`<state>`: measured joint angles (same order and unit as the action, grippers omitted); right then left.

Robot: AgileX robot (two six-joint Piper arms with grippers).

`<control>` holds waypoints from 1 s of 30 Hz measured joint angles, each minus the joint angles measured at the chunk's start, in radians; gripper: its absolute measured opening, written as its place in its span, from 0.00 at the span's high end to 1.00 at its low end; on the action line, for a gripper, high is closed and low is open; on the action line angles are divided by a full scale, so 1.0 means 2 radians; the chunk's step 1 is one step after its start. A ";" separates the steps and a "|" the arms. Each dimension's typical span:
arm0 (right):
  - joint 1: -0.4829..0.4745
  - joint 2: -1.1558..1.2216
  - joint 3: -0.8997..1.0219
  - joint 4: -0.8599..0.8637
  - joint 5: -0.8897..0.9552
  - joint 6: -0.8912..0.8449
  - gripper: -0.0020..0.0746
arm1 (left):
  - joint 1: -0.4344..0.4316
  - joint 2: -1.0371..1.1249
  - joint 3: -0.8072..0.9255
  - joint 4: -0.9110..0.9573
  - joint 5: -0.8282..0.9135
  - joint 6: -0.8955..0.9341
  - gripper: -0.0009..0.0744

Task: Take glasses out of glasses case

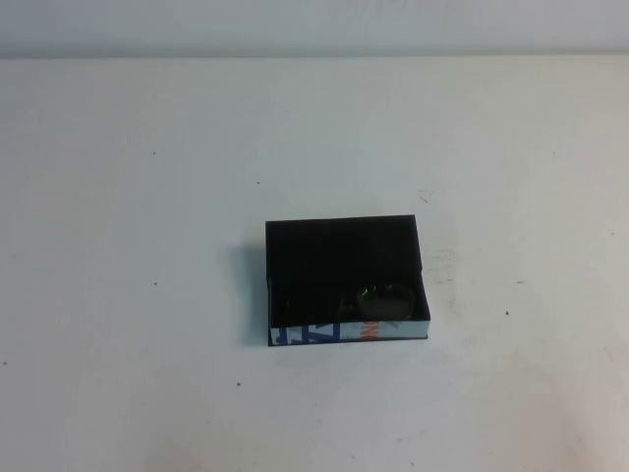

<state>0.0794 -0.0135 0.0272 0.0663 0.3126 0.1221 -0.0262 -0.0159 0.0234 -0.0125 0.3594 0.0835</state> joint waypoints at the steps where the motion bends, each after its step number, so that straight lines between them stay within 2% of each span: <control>1: 0.000 0.000 0.000 0.000 0.000 0.000 1.00 | 0.000 0.000 0.000 0.000 0.000 0.000 0.99; 8: 0.000 0.000 0.000 0.029 0.000 0.000 1.00 | 0.000 0.000 0.000 0.000 0.000 0.000 0.99; 30: 0.000 0.000 0.000 0.033 -0.001 0.000 1.00 | 0.000 0.000 0.000 0.000 0.000 0.000 0.99</control>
<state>0.0794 -0.0135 0.0272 0.1333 0.3101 0.1221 -0.0262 -0.0159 0.0234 -0.0125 0.3594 0.0835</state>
